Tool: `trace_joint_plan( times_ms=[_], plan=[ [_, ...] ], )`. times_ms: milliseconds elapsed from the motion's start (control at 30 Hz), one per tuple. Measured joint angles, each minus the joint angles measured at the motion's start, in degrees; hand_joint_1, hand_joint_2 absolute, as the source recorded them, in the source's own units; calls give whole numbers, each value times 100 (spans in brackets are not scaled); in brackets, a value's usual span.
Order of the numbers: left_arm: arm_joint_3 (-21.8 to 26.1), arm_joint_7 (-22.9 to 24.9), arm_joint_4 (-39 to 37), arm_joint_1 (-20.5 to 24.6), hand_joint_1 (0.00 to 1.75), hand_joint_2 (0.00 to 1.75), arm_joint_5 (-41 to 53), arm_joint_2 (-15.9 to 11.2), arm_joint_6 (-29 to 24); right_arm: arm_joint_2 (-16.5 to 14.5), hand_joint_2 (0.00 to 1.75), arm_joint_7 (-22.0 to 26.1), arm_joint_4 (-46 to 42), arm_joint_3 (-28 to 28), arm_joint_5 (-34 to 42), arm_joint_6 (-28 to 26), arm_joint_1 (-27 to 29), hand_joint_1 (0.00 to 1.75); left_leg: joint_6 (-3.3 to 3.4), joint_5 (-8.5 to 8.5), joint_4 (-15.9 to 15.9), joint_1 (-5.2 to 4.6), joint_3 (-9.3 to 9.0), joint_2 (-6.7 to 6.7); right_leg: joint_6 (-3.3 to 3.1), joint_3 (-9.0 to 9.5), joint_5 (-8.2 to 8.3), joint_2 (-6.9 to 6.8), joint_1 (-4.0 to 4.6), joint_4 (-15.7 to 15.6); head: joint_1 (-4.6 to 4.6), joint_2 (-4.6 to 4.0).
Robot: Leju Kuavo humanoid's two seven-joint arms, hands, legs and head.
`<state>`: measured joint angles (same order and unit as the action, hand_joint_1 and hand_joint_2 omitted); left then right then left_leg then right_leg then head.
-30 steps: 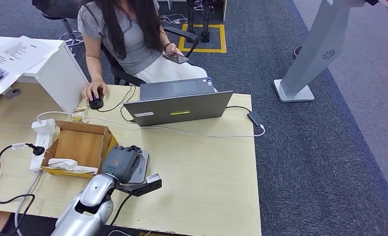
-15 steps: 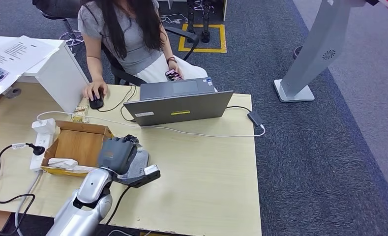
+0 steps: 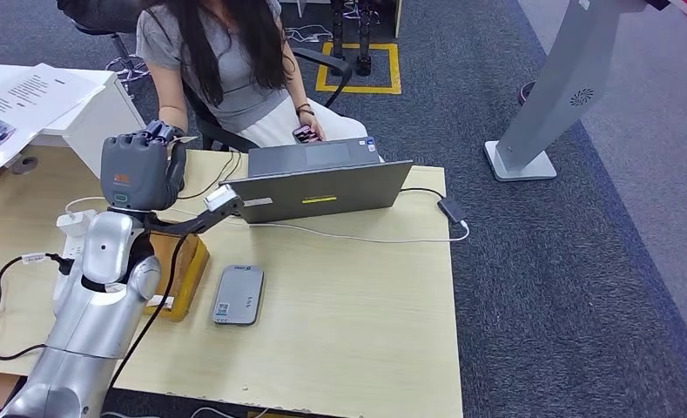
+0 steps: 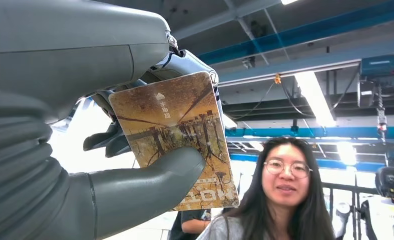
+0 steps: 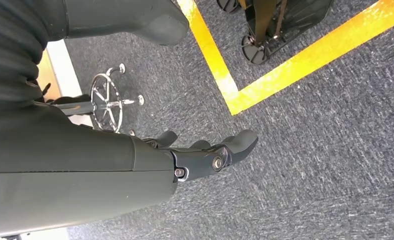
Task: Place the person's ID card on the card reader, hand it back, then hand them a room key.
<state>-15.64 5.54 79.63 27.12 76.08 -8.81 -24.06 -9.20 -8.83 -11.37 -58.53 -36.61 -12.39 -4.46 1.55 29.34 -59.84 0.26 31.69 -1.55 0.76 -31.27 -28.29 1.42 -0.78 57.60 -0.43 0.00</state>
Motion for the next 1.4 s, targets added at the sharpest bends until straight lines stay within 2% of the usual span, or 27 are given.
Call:
trace_joint_plan(
  times_ms=[300,433,667,800,1000,1033,1133,1167,1400],
  plan=[
    [66,-20,-138,101,175,175,19,-11,-26,0,175,0,0,0,-2,22,-11,0,1,0,0,-1,5,0,2,-1,1,-1,-2,-3,1,0],
    [103,180,-301,261,175,175,181,-52,3,0,175,-25,0,1,-58,20,-13,0,2,-1,-1,-1,5,0,3,-2,2,-1,-1,-4,1,0],
    [351,274,-1996,1278,175,175,398,-347,-312,0,175,-103,0,13,-172,40,-24,0,-5,-10,1,0,-4,5,0,-1,11,7,0,3,0,0],
    [464,262,-2664,1395,175,175,400,-414,-425,0,175,-144,0,13,-181,27,-23,0,-8,-13,1,1,-4,7,-1,-2,11,7,0,5,-1,0],
    [542,266,-3082,1395,175,175,399,-431,-425,2,175,-170,0,13,-182,25,-24,0,-6,-14,1,1,3,6,0,-2,11,6,-2,5,1,0],
    [546,267,-3122,1394,152,175,394,-431,-426,2,175,-170,0,13,-182,26,-24,0,-6,-13,1,0,3,6,0,-2,11,6,-3,4,1,0],
    [562,268,-3208,1385,21,175,375,-431,-433,2,175,-163,0,13,-182,27,-24,0,-5,-13,0,0,6,5,0,-3,11,6,-3,2,1,0],
    [571,268,-3227,1379,0,175,365,-431,-439,2,175,-161,0,13,-182,28,-24,0,-5,-13,0,-1,6,5,0,-3,11,5,-3,1,1,0],
    [639,167,-3296,1232,0,175,311,-427,-534,2,175,-158,0,13,-181,22,-23,0,-5,-13,0,-2,5,5,1,-4,12,5,-2,-1,0,0]
  ],
)
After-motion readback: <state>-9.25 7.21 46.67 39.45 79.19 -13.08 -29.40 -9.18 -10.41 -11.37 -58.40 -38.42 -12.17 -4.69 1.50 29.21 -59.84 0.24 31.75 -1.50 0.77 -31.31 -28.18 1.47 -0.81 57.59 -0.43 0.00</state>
